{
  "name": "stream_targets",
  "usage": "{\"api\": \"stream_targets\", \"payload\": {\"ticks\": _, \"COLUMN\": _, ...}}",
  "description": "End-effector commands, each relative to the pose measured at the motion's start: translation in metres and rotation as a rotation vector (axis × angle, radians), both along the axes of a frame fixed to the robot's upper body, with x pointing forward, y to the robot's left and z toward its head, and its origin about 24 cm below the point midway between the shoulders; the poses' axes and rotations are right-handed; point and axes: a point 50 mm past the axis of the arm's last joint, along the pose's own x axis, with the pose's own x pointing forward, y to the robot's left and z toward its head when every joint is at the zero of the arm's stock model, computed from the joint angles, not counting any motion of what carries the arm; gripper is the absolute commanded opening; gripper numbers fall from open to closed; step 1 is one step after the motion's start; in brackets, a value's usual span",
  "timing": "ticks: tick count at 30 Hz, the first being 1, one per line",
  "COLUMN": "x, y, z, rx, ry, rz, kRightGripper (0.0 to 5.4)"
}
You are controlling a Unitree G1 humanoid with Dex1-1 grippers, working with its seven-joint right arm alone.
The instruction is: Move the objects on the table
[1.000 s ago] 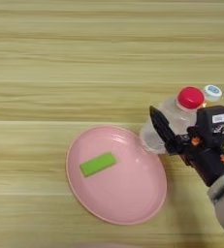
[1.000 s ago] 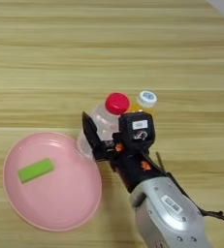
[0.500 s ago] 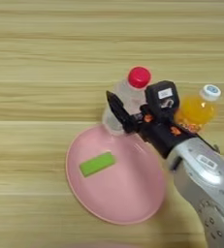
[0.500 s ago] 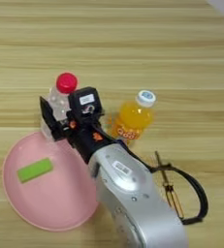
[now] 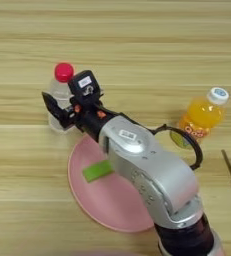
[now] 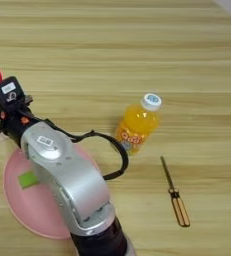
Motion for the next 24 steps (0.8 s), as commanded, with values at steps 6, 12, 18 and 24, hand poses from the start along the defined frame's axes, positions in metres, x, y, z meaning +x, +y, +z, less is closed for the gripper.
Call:
{"api": "stream_targets", "payload": {"ticks": 6, "x": 0.006, "y": 0.037, "z": 0.013, "rx": 0.068, "ry": -0.080, "rz": 0.103, "kRightGripper": 3.23}}
{"api": "stream_targets", "payload": {"ticks": 12, "x": 0.005, "y": 0.041, "z": -0.006, "rx": 0.083, "ry": -0.027, "rz": 0.117, "kRightGripper": 3.23}}
{"api": "stream_targets", "payload": {"ticks": 18, "x": 0.005, "y": 0.039, "z": -0.018, "rx": 0.096, "ry": 0.004, "rz": 0.106, "kRightGripper": 3.23}}
{"api": "stream_targets", "payload": {"ticks": 24, "x": 0.005, "y": 0.034, "z": -0.025, "rx": 0.091, "ry": 0.018, "rz": 0.086, "kRightGripper": 3.23}}
